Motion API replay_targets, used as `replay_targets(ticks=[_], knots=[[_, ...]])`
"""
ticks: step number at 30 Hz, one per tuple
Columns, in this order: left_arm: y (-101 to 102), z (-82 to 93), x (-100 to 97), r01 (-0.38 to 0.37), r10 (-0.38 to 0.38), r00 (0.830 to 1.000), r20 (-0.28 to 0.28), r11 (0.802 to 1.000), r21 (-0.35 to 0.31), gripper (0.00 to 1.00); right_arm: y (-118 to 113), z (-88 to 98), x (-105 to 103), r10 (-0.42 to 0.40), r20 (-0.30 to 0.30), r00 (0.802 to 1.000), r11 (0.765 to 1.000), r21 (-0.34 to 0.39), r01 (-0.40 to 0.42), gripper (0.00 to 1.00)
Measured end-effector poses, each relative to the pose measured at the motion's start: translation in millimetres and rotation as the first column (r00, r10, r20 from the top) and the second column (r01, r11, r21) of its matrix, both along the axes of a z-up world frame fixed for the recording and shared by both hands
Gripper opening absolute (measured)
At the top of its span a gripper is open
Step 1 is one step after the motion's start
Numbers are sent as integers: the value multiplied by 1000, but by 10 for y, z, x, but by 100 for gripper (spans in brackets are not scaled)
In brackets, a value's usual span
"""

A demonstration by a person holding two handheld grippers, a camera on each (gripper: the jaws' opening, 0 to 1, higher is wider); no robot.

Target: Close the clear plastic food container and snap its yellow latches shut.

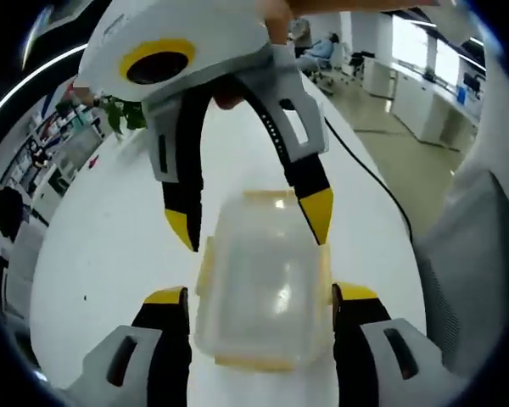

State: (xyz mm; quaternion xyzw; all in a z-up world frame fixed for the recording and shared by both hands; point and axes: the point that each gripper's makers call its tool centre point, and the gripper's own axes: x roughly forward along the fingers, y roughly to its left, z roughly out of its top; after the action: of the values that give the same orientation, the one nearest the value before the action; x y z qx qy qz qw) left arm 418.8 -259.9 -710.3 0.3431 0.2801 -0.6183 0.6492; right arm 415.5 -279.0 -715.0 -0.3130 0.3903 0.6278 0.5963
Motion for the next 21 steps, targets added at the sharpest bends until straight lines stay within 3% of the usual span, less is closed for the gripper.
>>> replay_targets(ticks=[1, 4, 7, 10, 16, 17, 19, 21], knots=[[14, -13, -48, -1, 1, 999, -44, 1000, 5, 72, -3, -4, 5, -10, 0, 1000, 1000, -2, 10, 68], [42, 1, -56, 22, -22, 998, -66, 1000, 2, 73, -47, -18, -29, -20, 15, 1000, 1000, -5, 20, 80], [120, -78, -40, 64, -61, 997, -56, 997, 54, 77, -138, -64, -62, -29, 8, 1000, 999, -33, 29, 85], [189, -190, -4, 59, -53, 997, -62, 993, 102, 89, -215, -149, -63, -55, 18, 998, 997, -57, 56, 99], [199, -322, -32, 97, -90, 994, -54, 984, 150, 91, -287, -304, -99, -41, 46, 998, 994, -96, 46, 99], [206, -347, 12, 117, -116, 993, -15, 978, 173, 87, -307, -334, -85, -45, 53, 998, 993, -110, 51, 97], [196, -402, 4, 118, -116, 993, -20, 975, 189, 82, -328, -366, -54, -52, 68, 996, 990, -126, 60, 92], [179, -432, -5, 121, -120, 993, -17, 974, 191, 83, -342, -391, -36, -55, 74, 996, 989, -132, 65, 85]])
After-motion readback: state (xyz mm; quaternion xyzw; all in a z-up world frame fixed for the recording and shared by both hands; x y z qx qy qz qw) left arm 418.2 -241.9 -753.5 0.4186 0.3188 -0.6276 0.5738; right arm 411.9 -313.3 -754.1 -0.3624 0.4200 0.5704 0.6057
